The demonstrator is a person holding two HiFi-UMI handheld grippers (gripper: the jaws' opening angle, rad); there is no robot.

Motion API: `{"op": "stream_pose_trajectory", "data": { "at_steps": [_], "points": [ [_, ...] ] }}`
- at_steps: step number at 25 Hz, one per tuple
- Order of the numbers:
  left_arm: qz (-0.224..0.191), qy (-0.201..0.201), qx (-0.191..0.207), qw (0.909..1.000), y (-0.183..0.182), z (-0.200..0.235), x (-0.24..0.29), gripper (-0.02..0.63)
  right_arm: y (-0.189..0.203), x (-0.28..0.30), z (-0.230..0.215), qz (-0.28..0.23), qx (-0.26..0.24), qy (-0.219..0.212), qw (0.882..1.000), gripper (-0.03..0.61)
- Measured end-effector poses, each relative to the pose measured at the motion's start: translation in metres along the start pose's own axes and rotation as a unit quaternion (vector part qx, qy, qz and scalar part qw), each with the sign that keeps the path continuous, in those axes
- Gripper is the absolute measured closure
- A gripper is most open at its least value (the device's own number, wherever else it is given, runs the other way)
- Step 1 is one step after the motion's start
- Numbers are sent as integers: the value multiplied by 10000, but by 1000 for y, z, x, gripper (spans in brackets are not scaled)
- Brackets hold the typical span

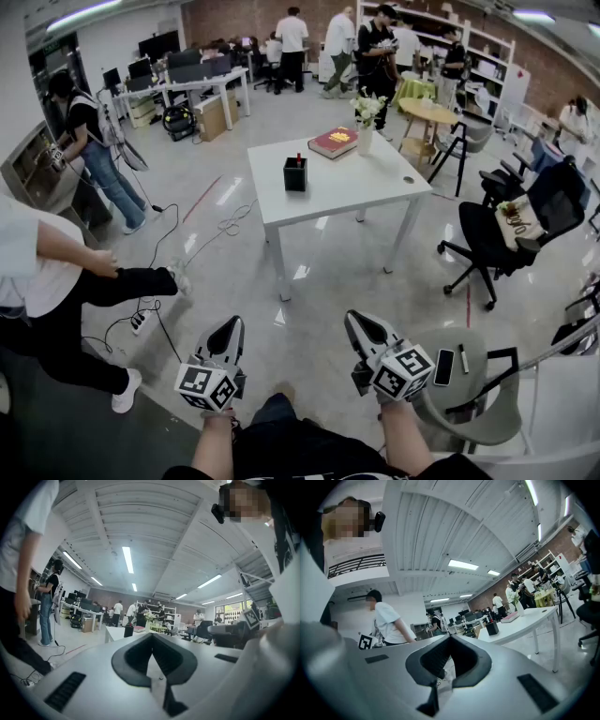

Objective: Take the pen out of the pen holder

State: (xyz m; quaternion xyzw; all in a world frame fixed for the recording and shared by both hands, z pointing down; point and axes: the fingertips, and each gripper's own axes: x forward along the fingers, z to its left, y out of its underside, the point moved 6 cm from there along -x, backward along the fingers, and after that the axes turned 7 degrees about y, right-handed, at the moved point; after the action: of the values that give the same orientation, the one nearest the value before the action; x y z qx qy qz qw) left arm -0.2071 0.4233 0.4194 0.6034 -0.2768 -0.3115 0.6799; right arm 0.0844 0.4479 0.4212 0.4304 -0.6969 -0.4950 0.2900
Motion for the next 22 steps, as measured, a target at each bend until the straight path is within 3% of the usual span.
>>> {"op": "stream_pose_trajectory", "data": {
  "at_steps": [14,20,22],
  "points": [
    [-59,-71,70,9999,-4,14,9,612,1,11,-10,49,-145,78,9999,569],
    [-176,-70,125,9997,-9,21,13,612,-2,15,-24,-71,-103,407,9991,574],
    [-185,-33,154,9997,-11,23,20,612,-3,18,-30,-67,-38,436,9990,470]
  ]
}}
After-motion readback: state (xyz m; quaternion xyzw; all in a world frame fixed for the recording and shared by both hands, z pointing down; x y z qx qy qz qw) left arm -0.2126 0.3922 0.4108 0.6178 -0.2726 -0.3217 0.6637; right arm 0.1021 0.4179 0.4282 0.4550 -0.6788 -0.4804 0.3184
